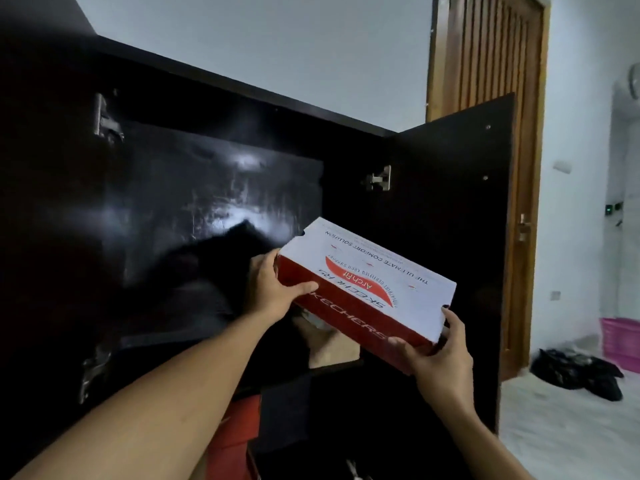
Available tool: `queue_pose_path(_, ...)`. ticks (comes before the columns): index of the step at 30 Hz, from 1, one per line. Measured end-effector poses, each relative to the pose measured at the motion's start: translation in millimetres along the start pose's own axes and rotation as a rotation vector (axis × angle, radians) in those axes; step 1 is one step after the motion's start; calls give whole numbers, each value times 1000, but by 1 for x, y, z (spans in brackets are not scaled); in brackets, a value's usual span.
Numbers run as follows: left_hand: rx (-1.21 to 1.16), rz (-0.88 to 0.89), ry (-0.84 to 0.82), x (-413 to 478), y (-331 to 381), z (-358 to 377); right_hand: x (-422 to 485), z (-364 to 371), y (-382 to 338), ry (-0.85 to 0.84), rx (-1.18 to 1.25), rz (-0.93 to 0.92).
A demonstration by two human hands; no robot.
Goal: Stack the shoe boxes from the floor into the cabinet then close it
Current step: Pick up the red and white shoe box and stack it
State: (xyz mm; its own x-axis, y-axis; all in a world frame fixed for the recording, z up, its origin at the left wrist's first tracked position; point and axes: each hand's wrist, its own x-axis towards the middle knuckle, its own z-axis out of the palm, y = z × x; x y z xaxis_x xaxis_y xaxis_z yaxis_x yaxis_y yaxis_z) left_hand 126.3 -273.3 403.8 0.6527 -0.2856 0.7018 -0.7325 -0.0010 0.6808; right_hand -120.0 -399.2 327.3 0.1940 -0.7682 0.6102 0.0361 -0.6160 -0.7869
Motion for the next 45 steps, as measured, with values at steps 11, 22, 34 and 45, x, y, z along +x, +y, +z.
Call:
queue_pose_path(11, -280, -175, -95, 68, -48, 115, 84, 88, 29, 5, -119, -85)
queue_pose_path(22, -20, 43, -326, 58, -47, 130, 112, 117, 43, -141, -190, -294)
queue_pose_path(34, 46, -16, -231, 98, -91, 149, 163, 173, 65, -333, -235, -177)
queue_pose_path(45, 162, -46, -270, 116, -100, 162, 175, 187, 82, -499, -293, -88)
